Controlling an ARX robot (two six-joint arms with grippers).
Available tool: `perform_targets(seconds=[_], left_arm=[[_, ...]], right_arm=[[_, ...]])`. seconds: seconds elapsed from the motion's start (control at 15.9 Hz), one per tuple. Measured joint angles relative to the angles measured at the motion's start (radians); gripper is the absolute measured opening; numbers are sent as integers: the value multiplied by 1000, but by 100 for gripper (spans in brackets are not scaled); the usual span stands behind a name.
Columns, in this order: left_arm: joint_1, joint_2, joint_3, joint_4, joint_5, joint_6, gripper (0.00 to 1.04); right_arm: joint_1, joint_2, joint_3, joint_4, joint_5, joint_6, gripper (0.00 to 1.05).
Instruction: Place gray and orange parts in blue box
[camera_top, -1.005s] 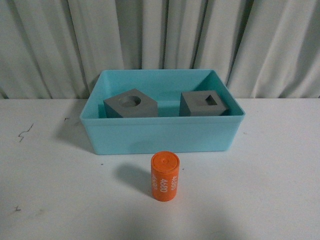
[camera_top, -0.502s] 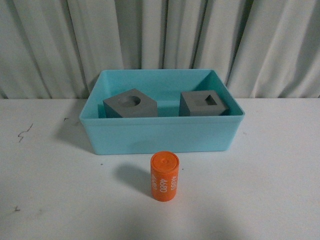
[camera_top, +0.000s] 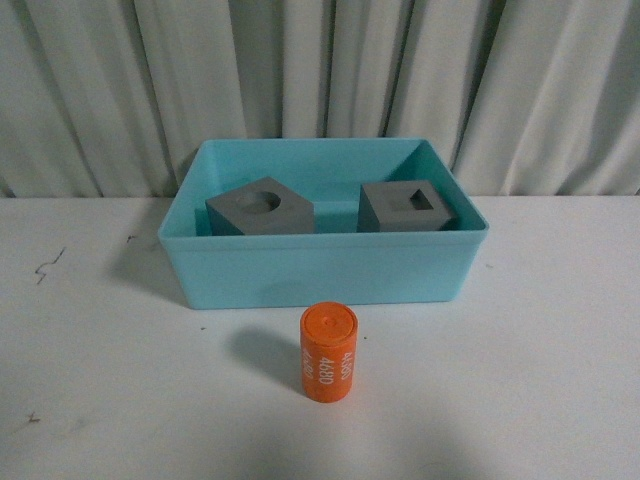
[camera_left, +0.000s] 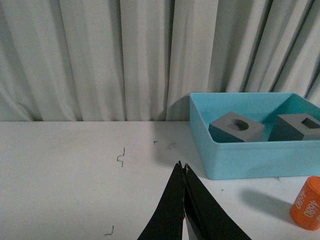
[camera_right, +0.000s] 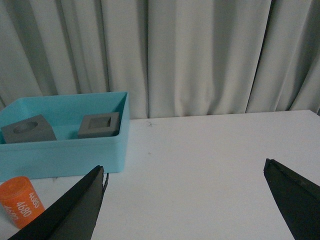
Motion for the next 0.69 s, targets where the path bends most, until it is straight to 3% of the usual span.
perform_targets(seconds=[0.06, 0.19, 0.25, 0.31, 0.38, 0.5, 0.69], left_arm=[[0, 0, 0, -4, 0, 0, 2], [0, 0, 0, -3, 0, 0, 21], [0, 0, 0, -3, 0, 0, 45], [0, 0, 0, -2, 1, 0, 79], [0, 0, 0, -3, 0, 1, 100], [0, 0, 0, -3, 0, 0, 98], [0, 0, 0, -3, 0, 0, 98]], right_arm=[[0, 0, 0, 1, 0, 0, 98], [0, 0, 0, 0, 0, 0, 98], [0, 0, 0, 0, 0, 0, 98], [-92, 364, 171, -205, 62, 138, 98], [-206, 694, 332, 84, -102, 118, 98], [-133, 920, 450, 225, -205, 40, 98], [19, 1133, 531, 226, -296, -88, 98]])
